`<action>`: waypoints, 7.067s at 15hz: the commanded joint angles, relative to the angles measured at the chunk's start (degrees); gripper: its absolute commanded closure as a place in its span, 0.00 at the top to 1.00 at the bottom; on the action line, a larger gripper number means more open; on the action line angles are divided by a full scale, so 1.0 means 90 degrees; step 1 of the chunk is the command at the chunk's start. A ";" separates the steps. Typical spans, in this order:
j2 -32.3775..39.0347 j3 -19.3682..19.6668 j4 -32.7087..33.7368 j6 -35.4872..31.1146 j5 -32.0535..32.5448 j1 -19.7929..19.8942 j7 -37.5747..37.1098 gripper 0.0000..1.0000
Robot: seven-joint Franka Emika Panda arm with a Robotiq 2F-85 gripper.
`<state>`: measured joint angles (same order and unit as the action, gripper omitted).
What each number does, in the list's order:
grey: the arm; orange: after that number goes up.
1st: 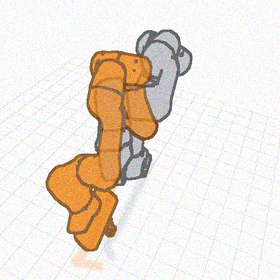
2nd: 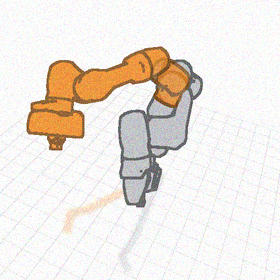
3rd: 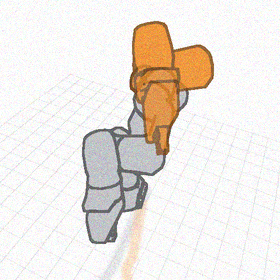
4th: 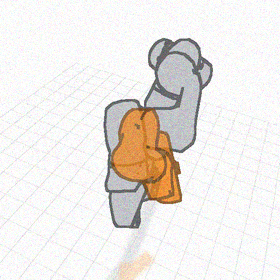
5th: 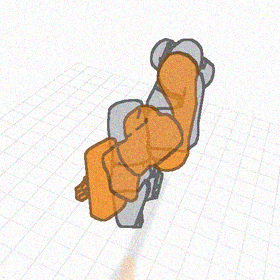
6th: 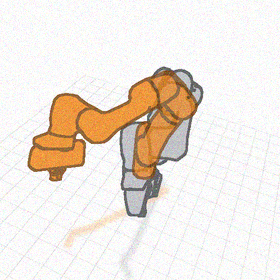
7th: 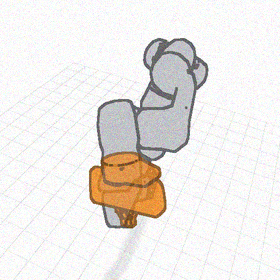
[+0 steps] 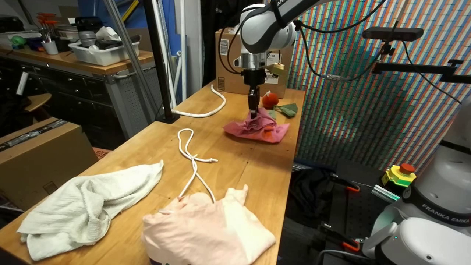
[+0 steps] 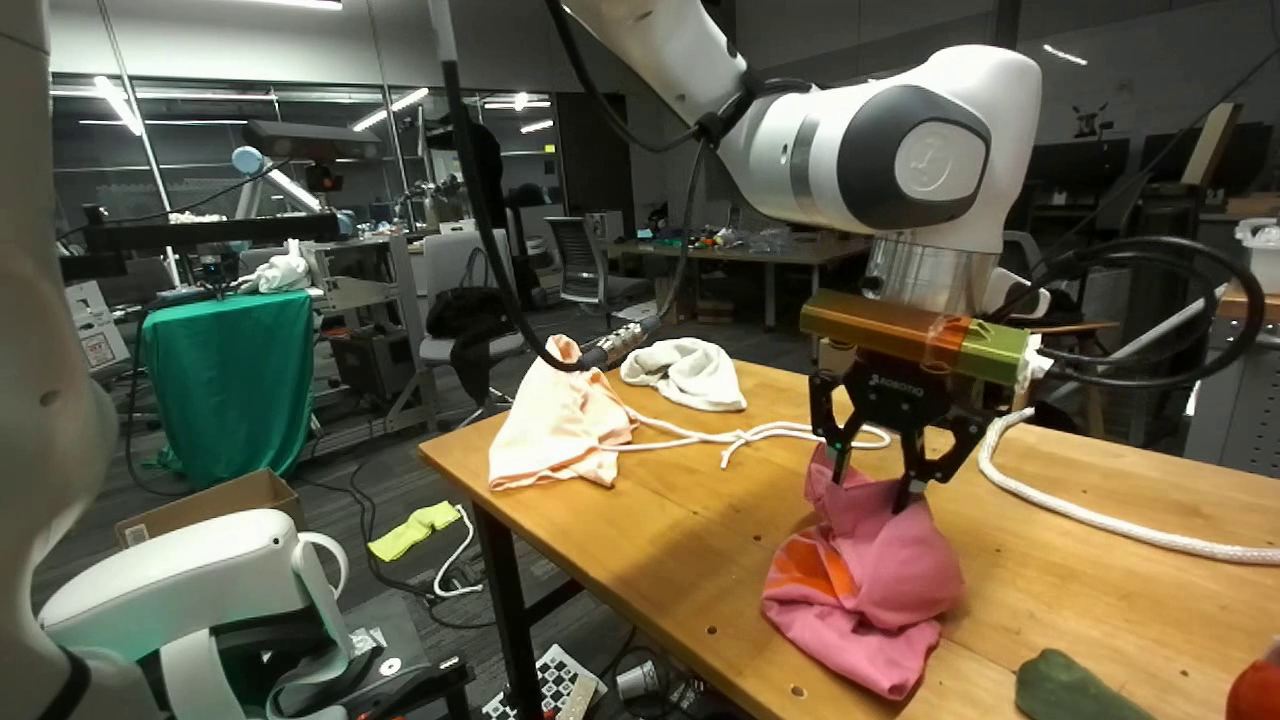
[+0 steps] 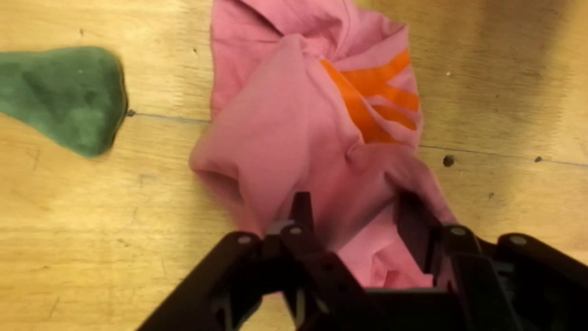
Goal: Spread and clothes on the table
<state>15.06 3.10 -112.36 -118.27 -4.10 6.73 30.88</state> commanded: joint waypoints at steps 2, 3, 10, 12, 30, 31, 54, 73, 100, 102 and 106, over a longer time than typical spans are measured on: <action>-0.0071 -0.0040 0.0696 0.0833 0.0322 0.0072 -0.0015 0.92; -0.0090 -0.0044 0.0796 0.0983 0.0358 0.0071 0.0011 0.99; -0.0181 -0.0170 0.1054 0.1521 0.0605 -0.0030 0.0250 1.00; -0.0226 -0.0248 0.0925 0.1221 0.0534 -0.0060 0.0427 1.00; 0.0082 -0.1041 0.0242 -0.1533 0.0199 -0.0933 -0.0391 1.00; 0.0117 -0.1079 0.0190 -0.1620 0.0252 -0.1017 -0.0559 1.00; 0.0707 -0.1118 -0.0542 -0.3227 0.1637 -0.2211 -0.3084 1.00; 0.1283 -0.0865 -0.0148 -0.3300 0.2261 -0.2334 -0.3383 1.00; 0.1940 0.0530 0.0916 -0.3724 0.3945 -0.2516 -0.4706 0.08; 0.2087 0.0718 0.1114 -0.3738 0.4093 -0.2543 -0.4885 0.07; 0.2224 0.0993 0.1399 -0.3797 0.4319 -0.2540 -0.5220 0.03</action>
<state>33.21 9.68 -103.03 -151.20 32.52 -15.02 -12.74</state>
